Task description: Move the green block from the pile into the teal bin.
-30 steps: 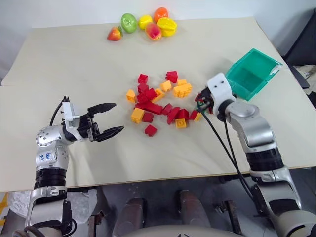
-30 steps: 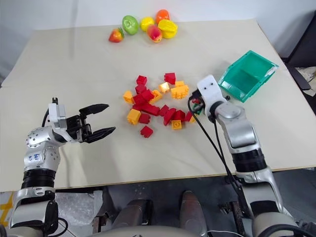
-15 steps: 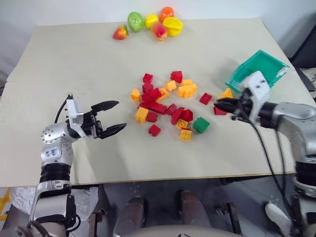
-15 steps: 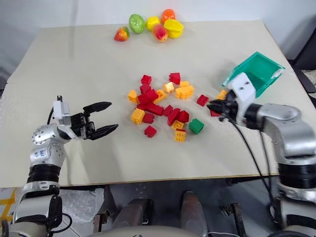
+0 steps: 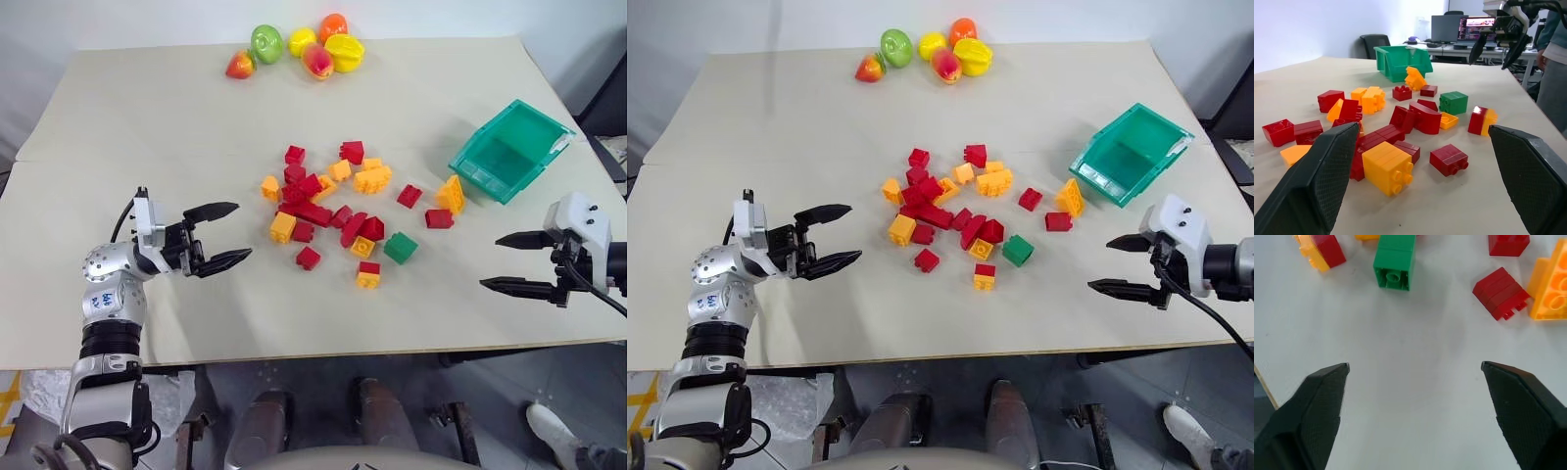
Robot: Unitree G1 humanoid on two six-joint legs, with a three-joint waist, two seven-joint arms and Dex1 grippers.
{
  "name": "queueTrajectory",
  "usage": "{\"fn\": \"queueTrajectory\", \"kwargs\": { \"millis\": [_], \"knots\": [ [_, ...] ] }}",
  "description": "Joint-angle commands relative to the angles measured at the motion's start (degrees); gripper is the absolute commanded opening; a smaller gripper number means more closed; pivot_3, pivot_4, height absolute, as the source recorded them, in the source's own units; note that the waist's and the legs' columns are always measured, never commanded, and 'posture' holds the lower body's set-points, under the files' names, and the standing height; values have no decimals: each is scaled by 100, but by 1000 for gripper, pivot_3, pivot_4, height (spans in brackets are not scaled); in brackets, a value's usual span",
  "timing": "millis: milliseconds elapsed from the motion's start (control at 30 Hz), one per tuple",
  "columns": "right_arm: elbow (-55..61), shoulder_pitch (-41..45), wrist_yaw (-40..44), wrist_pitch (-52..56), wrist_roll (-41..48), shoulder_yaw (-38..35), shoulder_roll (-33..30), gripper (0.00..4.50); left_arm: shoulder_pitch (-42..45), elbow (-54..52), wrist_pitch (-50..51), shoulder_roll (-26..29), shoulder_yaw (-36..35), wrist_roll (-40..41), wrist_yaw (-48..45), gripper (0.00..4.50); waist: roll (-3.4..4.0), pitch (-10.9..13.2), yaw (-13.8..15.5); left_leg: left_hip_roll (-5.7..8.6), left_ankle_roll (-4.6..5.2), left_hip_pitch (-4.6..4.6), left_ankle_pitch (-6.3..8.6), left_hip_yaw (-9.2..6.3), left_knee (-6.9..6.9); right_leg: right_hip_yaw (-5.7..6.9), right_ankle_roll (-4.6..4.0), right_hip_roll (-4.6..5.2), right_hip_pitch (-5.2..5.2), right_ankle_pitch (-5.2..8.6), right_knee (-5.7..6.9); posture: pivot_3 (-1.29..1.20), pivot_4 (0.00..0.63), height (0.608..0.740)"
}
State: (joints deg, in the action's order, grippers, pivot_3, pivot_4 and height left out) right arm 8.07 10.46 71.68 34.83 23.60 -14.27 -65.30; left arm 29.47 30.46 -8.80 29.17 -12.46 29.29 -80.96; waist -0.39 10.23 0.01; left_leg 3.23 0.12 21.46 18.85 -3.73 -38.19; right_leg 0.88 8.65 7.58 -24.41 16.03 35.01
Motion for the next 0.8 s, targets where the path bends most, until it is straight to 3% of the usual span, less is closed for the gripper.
{"fn": "queueTrajectory", "kwargs": {
  "millis": [33, 133, 333, 533, 633, 800],
  "knots": [
    [378, 255, -350, 189, 131, -44, 85, 4469, 34, -43, -25, 68, -105, 76, -20, 4500, 0, 0, -2, 0, 0, 0, 0, 0, 0, 0, 0, 0, 0, 0, 0, 0, 150, 740],
    [593, 626, -720, 612, 293, 284, 442, 4469, 38, -53, -35, 48, -99, 69, 12, 4500, 0, 0, -4, -1, -1, 0, 0, 0, -2, -1, 0, 2, -1, 0, -1, 0, 150, 740],
    [263, 1609, -1541, 872, -268, 1713, 1641, 4469, -47, -293, -43, -181, -39, 76, 210, 4500, 0, 0, -7, -1, -5, -1, 1, -3, -3, -1, -1, 3, -2, 0, 0, 0, 150, 740],
    [-362, 2014, -1799, 606, -945, 2584, 2054, 4469, -140, -435, -52, -238, -60, 77, 319, 4500, -1, 0, 21, 6, -4, 10, 1, -10, -3, 7, 2, 7, -7, -1, 8, 0, 150, 740],
    [-283, 2086, -1899, 676, -968, 2613, 2226, 3819, -239, -568, -24, -255, -51, 97, 351, 4500, 0, 0, 1, 6, -3, 11, 2, -9, 0, 7, 4, 6, -7, -2, 7, 0, 150, 740],
    [-5, 2086, -1950, 659, -831, 2246, 2204, 2139, -367, -713, 23, -235, -53, 107, 385, 4500, 0, 0, -18, 4, -5, 11, 2, -8, 1, 8, 3, -2, -9, -2, 8, 0, 150, 740]
  ]
}}
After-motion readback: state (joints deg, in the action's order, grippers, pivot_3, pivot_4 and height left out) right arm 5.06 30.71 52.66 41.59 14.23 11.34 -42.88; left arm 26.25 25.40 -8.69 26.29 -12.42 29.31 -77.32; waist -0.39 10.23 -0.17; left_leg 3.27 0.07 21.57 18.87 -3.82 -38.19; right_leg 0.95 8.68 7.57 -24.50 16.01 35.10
